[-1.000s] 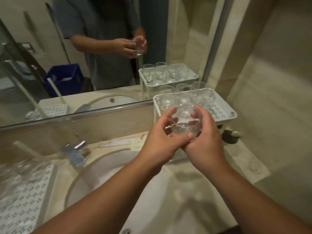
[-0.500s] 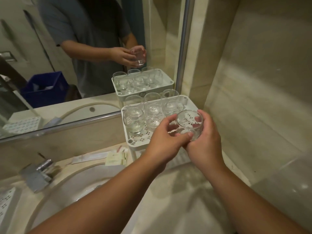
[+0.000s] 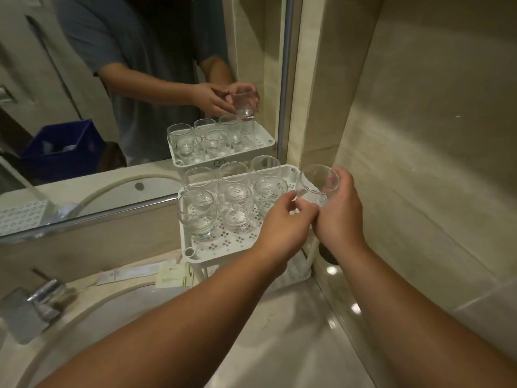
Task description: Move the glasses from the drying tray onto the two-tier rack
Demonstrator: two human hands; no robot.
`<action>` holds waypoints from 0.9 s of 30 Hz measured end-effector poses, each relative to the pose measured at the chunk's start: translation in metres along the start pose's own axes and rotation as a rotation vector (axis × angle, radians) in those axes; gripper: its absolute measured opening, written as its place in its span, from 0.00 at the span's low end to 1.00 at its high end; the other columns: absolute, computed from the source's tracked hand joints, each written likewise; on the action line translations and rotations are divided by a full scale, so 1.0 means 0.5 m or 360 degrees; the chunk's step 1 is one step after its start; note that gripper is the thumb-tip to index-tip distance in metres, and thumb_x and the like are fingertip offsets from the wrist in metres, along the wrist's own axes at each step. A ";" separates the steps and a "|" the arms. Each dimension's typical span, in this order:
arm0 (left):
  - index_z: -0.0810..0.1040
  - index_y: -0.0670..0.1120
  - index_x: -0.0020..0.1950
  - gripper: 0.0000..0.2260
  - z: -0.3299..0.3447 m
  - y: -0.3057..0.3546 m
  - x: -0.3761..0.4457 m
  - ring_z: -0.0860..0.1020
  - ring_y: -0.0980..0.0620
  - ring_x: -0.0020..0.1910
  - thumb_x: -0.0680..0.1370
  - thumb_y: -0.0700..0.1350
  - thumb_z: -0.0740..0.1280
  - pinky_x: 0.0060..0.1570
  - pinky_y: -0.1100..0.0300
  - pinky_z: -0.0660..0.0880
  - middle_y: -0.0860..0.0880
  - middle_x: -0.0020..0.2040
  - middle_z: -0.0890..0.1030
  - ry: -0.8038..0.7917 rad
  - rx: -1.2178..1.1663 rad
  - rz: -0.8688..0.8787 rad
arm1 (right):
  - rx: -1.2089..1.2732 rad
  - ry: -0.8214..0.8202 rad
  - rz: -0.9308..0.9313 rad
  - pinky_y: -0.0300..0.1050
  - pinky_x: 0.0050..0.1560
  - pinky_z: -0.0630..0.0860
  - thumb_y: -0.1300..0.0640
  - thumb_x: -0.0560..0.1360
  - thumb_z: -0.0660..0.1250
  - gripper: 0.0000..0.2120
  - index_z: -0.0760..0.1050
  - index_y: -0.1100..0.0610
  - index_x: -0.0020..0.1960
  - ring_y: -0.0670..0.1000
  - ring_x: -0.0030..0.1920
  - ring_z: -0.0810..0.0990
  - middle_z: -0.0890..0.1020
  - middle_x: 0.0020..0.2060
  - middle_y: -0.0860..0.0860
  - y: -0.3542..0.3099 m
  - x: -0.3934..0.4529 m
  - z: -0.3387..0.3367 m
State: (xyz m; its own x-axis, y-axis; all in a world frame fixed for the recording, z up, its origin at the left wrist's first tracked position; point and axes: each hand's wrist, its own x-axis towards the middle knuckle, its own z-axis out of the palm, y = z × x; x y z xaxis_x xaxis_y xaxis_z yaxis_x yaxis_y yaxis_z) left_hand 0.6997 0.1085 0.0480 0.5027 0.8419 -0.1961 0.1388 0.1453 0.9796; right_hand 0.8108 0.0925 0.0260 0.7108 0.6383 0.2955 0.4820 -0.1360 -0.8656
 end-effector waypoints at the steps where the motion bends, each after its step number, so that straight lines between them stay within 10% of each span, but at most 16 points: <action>1: 0.77 0.51 0.65 0.22 0.001 -0.004 0.006 0.81 0.53 0.56 0.72 0.55 0.67 0.60 0.50 0.77 0.51 0.59 0.82 0.0024 -0.0062 -0.0011 | 0.0002 -0.0012 0.0010 0.42 0.57 0.73 0.57 0.66 0.77 0.38 0.64 0.50 0.72 0.50 0.60 0.77 0.75 0.66 0.51 0.001 0.009 0.003; 4: 0.81 0.49 0.55 0.11 0.006 -0.017 0.019 0.83 0.52 0.51 0.75 0.50 0.66 0.51 0.53 0.78 0.52 0.52 0.85 -0.0011 -0.0250 -0.0117 | 0.0013 -0.0056 0.0055 0.46 0.57 0.76 0.54 0.63 0.80 0.40 0.66 0.50 0.70 0.49 0.56 0.78 0.75 0.63 0.50 0.003 0.036 0.015; 13: 0.77 0.49 0.65 0.23 0.008 -0.015 0.054 0.82 0.52 0.38 0.69 0.43 0.63 0.40 0.58 0.79 0.49 0.42 0.81 -0.0271 -0.0873 -0.0178 | 0.0001 -0.0162 0.0114 0.47 0.58 0.75 0.53 0.62 0.80 0.40 0.67 0.47 0.70 0.50 0.57 0.77 0.75 0.60 0.50 0.005 0.088 0.050; 27: 0.74 0.42 0.69 0.17 0.005 -0.015 0.071 0.77 0.45 0.55 0.81 0.44 0.62 0.52 0.50 0.79 0.44 0.57 0.75 -0.0268 -0.1077 -0.0424 | -0.0042 -0.0441 0.0241 0.43 0.56 0.72 0.55 0.65 0.80 0.44 0.63 0.46 0.75 0.47 0.62 0.74 0.75 0.68 0.49 0.015 0.136 0.065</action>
State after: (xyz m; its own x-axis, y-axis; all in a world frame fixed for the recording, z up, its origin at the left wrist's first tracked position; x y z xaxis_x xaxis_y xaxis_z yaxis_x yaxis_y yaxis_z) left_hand 0.7185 0.1363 0.0335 0.6567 0.6506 -0.3814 -0.2543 0.6671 0.7002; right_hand 0.8462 0.1596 0.0264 0.6105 0.7910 0.0394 0.3971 -0.2627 -0.8794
